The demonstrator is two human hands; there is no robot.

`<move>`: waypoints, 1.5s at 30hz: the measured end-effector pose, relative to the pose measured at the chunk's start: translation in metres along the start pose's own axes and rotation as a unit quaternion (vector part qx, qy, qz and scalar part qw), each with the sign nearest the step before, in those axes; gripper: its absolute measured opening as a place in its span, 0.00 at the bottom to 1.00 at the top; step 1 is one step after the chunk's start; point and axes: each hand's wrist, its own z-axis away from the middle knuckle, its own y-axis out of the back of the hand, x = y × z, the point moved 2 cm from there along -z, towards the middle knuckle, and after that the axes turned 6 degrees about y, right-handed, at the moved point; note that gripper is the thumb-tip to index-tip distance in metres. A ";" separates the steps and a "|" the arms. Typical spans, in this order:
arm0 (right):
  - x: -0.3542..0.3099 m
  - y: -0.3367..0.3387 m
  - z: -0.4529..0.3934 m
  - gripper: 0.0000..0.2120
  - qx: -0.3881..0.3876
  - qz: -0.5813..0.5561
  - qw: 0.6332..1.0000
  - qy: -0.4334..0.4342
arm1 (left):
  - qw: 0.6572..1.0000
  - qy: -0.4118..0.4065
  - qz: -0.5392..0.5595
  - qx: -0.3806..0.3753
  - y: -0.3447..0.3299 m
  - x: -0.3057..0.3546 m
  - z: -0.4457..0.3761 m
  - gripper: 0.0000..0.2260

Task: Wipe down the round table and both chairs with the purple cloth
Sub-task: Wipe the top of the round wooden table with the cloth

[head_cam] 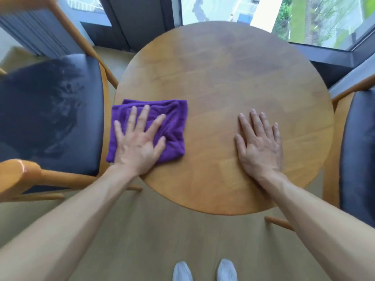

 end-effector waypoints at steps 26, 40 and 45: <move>-0.017 0.000 -0.012 0.28 0.016 0.029 0.998 -0.059 | 0.987 0.157 0.015 0.019 -0.002 0.006 -0.086 0.28; -0.054 -0.001 -0.105 0.25 0.014 -0.074 0.997 -0.012 | 0.994 0.100 0.006 0.039 0.005 -0.018 -0.122 0.29; -0.046 0.005 -0.145 0.26 0.031 -0.147 0.988 -0.020 | 0.981 0.185 0.028 0.051 -0.006 0.104 -0.150 0.29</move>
